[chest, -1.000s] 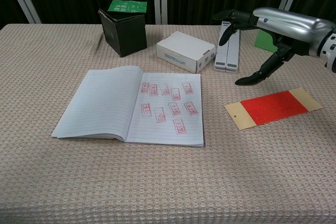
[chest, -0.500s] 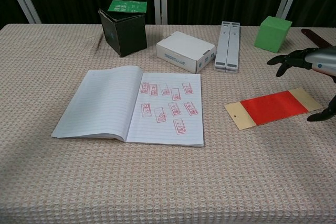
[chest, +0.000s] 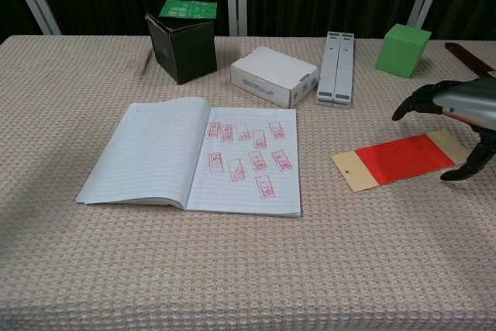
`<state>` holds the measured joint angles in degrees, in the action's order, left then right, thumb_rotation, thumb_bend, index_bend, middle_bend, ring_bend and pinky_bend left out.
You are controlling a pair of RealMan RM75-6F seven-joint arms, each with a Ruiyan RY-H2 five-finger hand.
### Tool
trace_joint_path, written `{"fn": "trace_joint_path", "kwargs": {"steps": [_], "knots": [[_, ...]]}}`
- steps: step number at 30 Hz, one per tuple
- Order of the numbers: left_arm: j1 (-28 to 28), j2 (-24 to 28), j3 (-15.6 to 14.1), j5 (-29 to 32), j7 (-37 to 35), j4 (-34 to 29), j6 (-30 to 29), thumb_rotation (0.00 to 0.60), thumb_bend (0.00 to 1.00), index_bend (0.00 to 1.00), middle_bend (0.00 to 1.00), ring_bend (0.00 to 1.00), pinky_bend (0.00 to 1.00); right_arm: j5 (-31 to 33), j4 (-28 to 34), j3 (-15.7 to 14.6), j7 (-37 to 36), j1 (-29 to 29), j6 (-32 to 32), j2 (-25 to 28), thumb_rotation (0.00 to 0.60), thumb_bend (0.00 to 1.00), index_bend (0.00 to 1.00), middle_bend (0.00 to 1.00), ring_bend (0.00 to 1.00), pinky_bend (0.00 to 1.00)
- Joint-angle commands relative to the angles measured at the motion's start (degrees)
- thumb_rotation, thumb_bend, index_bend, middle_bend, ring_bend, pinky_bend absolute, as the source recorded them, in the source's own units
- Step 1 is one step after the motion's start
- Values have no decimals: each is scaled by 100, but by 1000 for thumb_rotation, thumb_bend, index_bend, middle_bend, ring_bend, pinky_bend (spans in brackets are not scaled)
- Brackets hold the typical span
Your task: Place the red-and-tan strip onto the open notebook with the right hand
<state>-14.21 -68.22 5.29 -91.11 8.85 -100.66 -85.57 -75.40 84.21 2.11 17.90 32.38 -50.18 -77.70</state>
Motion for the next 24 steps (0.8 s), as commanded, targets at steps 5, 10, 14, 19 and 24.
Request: {"fn": "trace_joint_path", "kwargs": {"steps": [5, 10, 14, 19, 24], "knots": [[15, -34, -13, 0, -111, 49, -7, 600, 116, 315, 235, 161, 218, 170, -178, 47, 110, 144, 176, -218, 600, 147, 232, 105, 0, 0], [19, -34, -24, -9, -130, 67, 0, 600, 117, 314, 235, 161, 218, 236, -238, 45, 110, 206, 253, -278, 600, 185, 272, 111, 0, 0], [25, -33, -22, -10, -157, 76, -7, 600, 117, 314, 235, 161, 218, 278, -273, 8, 124, 213, 274, -284, 600, 210, 298, 117, 0, 0], [16, -42, -23, -25, -169, 85, 5, 600, 116, 312, 235, 161, 218, 316, -327, -15, 109, 225, 285, -321, 600, 214, 301, 118, 0, 0], [13, -41, -22, -21, -186, 83, 14, 600, 117, 312, 235, 161, 218, 309, -389, -26, 30, 221, 263, -354, 600, 214, 305, 118, 0, 0]]}}
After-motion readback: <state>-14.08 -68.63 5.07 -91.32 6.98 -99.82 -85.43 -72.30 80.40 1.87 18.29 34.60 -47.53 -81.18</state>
